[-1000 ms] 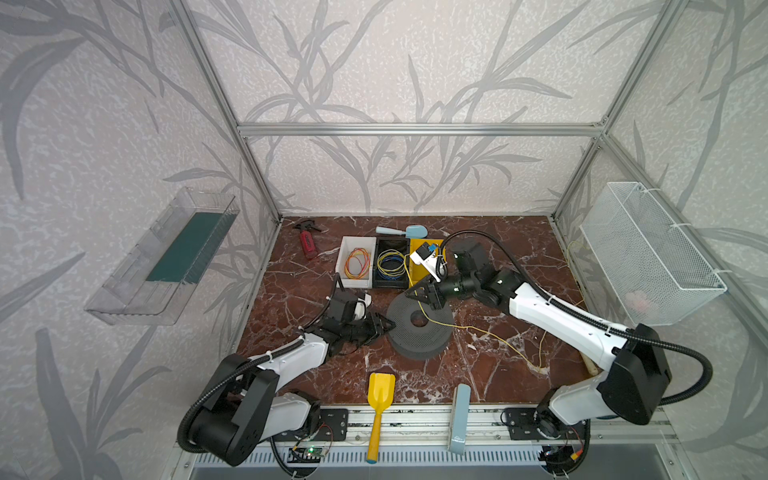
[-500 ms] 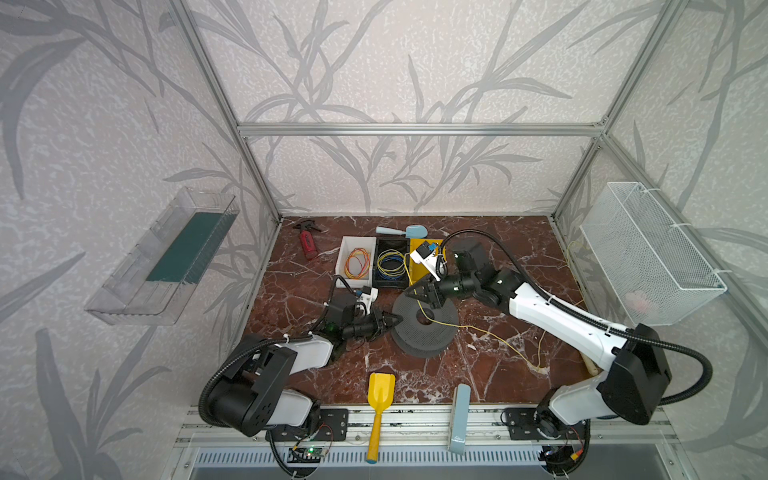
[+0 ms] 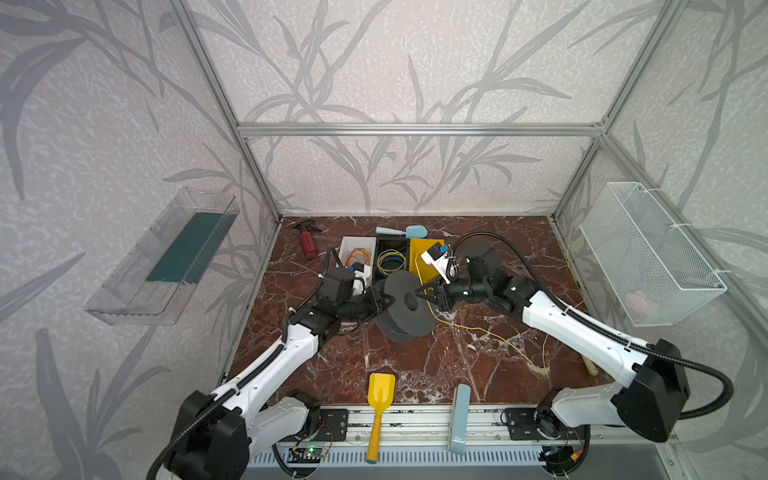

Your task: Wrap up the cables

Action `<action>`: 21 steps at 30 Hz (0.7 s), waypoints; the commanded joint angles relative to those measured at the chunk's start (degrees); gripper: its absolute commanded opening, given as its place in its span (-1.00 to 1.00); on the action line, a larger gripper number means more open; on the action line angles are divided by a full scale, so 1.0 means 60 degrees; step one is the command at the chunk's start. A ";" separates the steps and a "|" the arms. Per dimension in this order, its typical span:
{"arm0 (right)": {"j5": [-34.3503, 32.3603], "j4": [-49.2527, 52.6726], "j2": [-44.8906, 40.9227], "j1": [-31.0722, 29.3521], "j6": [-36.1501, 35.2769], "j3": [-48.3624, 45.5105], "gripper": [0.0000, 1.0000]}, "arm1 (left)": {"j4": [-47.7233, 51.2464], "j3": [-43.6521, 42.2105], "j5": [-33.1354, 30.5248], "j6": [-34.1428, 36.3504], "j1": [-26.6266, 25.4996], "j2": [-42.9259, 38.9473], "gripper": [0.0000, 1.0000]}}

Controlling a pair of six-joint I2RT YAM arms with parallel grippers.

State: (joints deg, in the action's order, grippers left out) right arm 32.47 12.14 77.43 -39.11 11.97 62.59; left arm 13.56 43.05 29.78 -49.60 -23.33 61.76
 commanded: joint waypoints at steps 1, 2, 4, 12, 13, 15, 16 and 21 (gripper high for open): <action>-0.0240 0.0308 -0.0368 0.0213 -0.0060 -0.0221 -1.00 | 0.3502 0.1301 -0.1572 0.0957 -0.0074 -0.0120 -1.00; -0.0241 0.0355 -0.0443 0.0286 -0.0076 -0.0305 -1.00 | 0.4064 0.1794 -0.2069 0.1102 -0.0182 -0.0017 -1.00; -0.0241 0.0301 -0.0579 0.0426 -0.0111 -0.0552 -1.00 | 0.5024 0.2643 -0.2979 0.1367 -0.0470 0.0284 -1.00; 0.1030 0.0085 -0.0469 0.0874 0.0373 -0.0659 -1.00 | 0.6864 0.5389 -0.5710 0.1404 -0.2248 0.2465 -1.00; 0.1286 0.0095 -0.0468 0.0865 0.0407 -0.0624 -1.00 | 0.6822 0.5511 -0.5741 0.1371 -0.2306 0.2638 -1.00; 0.1581 0.0173 -0.0494 0.0876 0.0389 -0.0619 -1.00 | 0.6630 0.5618 -0.5657 0.1341 -0.2393 0.2931 -1.00; 0.1609 0.0227 -0.0544 0.0872 0.0369 -0.0658 -1.00 | 0.6594 0.5698 -0.5612 0.1299 -0.2435 0.3094 -1.00; 0.1579 0.0463 -0.0804 0.0878 0.0398 -0.0888 -1.00 | 0.6191 0.5979 -0.5315 0.0988 -0.2663 0.3734 -1.00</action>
State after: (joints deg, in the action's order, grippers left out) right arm 40.03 13.52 74.78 -34.17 13.78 57.39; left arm 50.70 77.19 -0.36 -42.30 -38.81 83.24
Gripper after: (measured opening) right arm 0.052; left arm 0.058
